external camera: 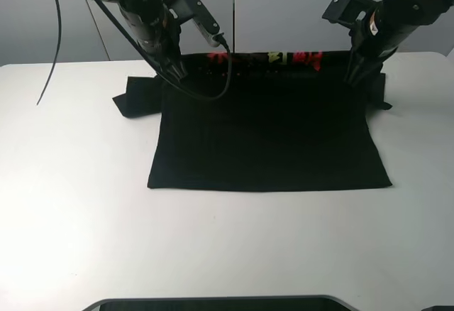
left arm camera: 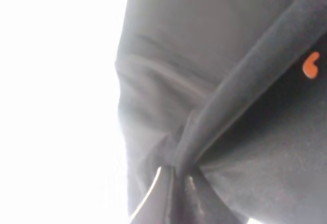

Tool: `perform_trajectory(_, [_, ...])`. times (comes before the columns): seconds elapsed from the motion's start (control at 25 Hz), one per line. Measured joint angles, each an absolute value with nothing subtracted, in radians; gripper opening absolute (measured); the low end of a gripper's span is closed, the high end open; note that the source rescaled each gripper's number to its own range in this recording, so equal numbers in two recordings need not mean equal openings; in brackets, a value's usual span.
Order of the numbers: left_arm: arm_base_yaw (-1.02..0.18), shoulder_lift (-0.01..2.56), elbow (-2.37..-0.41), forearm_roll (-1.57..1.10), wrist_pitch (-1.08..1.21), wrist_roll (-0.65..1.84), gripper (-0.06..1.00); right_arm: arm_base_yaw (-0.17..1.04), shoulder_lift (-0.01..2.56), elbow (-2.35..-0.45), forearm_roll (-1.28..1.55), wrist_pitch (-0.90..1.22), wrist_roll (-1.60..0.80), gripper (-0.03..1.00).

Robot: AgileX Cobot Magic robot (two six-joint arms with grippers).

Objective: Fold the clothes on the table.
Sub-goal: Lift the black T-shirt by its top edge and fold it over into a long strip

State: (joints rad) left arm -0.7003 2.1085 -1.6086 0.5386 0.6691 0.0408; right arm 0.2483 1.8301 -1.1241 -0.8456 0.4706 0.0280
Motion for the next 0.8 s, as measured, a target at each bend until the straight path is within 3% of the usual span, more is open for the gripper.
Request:
perform_trajectory(0.44, [-0.699,2.095,-1.834,0.598,0.689,0.028,0.0,0.248,1.82,-1.379,-0.961,0.488,0.107,0.0])
perform_trajectory(0.8, [-0.699,2.048,-1.847,0.577,0.775,0.04,0.0,0.248,1.774,-1.397,-0.842,0.534,-0.017,0.0])
